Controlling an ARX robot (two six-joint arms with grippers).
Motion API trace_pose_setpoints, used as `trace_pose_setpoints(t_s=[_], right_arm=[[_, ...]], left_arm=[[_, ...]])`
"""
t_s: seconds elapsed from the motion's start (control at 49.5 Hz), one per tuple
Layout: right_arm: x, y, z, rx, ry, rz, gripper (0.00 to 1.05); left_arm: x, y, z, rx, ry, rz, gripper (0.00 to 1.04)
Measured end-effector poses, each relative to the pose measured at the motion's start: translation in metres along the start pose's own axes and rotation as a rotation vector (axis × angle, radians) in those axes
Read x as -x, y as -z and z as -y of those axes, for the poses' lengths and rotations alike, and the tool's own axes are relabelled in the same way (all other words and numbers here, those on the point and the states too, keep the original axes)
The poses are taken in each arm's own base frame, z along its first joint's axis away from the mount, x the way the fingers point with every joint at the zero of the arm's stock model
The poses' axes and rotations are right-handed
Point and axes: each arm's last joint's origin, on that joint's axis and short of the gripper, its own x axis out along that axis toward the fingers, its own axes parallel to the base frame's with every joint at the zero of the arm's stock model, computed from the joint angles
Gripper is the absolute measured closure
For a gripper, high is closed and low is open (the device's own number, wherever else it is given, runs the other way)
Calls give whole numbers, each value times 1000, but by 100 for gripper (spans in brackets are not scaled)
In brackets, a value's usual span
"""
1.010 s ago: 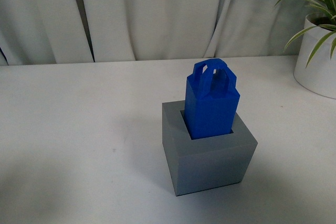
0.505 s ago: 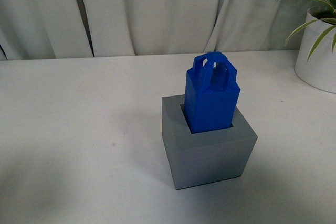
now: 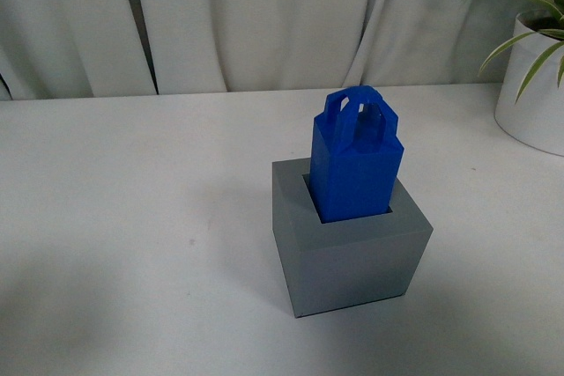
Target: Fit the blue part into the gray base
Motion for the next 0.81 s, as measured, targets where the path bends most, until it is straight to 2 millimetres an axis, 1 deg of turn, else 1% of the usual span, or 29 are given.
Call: trace_pose_setpoints(t_s=[0.02, 0.101, 0.222, 0.323, 0.364, 0.404, 0.424, 0.465, 0.808], right_arm=[[0, 0, 0, 0, 0, 0, 88], [0, 0, 0, 0, 0, 0, 77], [0, 0, 0, 0, 0, 0, 47], [0, 0, 0, 0, 0, 0, 25], [0, 0, 0, 0, 0, 0, 15], [0, 0, 0, -1, 0, 0, 6], [0, 0, 0, -2, 0, 0, 6], [0, 0, 0, -1, 0, 0, 8], [0, 0, 0, -1, 0, 0, 7]], left_arm=[[0, 0, 0, 0, 0, 0, 6], [0, 0, 0, 0, 0, 0, 6], [0, 0, 0, 0, 0, 0, 6], [0, 0, 0, 0, 0, 0, 6], [0, 0, 0, 0, 0, 0, 6], [0, 0, 0, 0, 0, 0, 6], [0, 0, 0, 0, 0, 0, 6], [0, 0, 0, 0, 0, 0, 6], [0, 0, 0, 0, 0, 0, 6]])
